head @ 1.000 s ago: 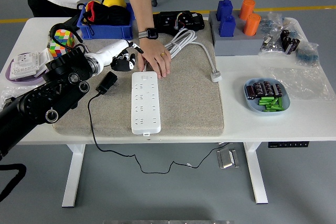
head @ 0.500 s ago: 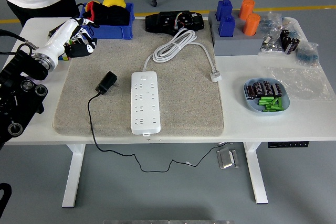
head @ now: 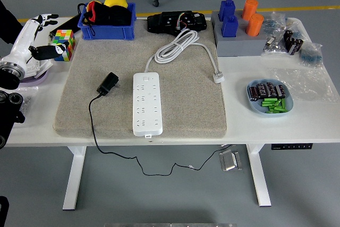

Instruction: Pull the plug out,throw it away,press the button

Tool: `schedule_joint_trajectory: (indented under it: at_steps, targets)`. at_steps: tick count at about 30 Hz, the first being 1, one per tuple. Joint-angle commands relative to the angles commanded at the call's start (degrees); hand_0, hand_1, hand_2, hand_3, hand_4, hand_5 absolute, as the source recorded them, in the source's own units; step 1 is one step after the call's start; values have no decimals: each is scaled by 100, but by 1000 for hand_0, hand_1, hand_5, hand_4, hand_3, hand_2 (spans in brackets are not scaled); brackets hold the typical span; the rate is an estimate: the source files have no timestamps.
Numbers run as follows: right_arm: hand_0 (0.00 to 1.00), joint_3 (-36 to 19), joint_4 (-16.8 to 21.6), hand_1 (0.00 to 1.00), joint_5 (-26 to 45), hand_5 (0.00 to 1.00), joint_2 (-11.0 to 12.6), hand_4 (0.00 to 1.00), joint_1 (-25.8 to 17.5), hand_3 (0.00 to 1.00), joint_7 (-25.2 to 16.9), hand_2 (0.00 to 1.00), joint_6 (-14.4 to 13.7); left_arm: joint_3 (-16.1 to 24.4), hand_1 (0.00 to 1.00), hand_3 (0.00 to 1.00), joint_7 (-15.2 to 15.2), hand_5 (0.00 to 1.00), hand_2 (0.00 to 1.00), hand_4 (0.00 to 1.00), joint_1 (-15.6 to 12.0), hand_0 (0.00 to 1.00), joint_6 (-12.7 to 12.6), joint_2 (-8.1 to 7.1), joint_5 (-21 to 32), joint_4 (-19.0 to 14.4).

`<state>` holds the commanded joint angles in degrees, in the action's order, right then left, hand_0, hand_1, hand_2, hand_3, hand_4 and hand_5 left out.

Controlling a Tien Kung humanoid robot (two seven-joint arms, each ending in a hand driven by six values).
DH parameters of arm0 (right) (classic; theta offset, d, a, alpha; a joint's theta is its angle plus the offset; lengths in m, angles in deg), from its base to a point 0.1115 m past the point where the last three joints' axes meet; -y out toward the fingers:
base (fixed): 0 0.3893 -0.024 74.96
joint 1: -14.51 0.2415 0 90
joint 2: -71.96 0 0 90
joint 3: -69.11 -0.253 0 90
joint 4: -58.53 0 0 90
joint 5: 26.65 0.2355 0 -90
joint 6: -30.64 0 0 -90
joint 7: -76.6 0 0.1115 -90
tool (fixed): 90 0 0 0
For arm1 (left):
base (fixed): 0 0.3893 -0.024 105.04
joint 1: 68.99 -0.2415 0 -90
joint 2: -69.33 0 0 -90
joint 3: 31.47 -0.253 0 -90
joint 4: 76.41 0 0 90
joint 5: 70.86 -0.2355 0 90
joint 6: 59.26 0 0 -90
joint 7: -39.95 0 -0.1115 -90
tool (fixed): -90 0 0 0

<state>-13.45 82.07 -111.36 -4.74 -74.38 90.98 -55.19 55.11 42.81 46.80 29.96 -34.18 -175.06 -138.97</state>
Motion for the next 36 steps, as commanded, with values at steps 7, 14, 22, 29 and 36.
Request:
schedule_joint_trajectory:
  at_steps: [7,14,22,29,36]
  targets:
    - [767,-23,-12,729,-39,658,18,883,16,713,-3,724,-56,234,880,847,-46,12,826,731,-175,874,-40,-5,-36,-86]
    - [767,9,-5,729,-27,658,30,883,44,713,-3,724,-47,335,879,847,-44,10,828,723,-238,875,-50,24,-58,-198]
    - [767,218,-27,729,13,658,79,883,183,713,4,724,-24,283,879,845,-52,12,830,717,-106,876,-67,-11,-51,-216]
    - [767,187,-7,729,8,658,78,883,61,713,-5,724,-37,313,879,840,-23,11,829,713,-316,877,-47,64,-69,-317]
    - [767,145,-18,729,-9,658,43,883,52,713,-11,724,-59,358,879,836,-14,11,828,712,-362,877,-38,70,-82,-422]
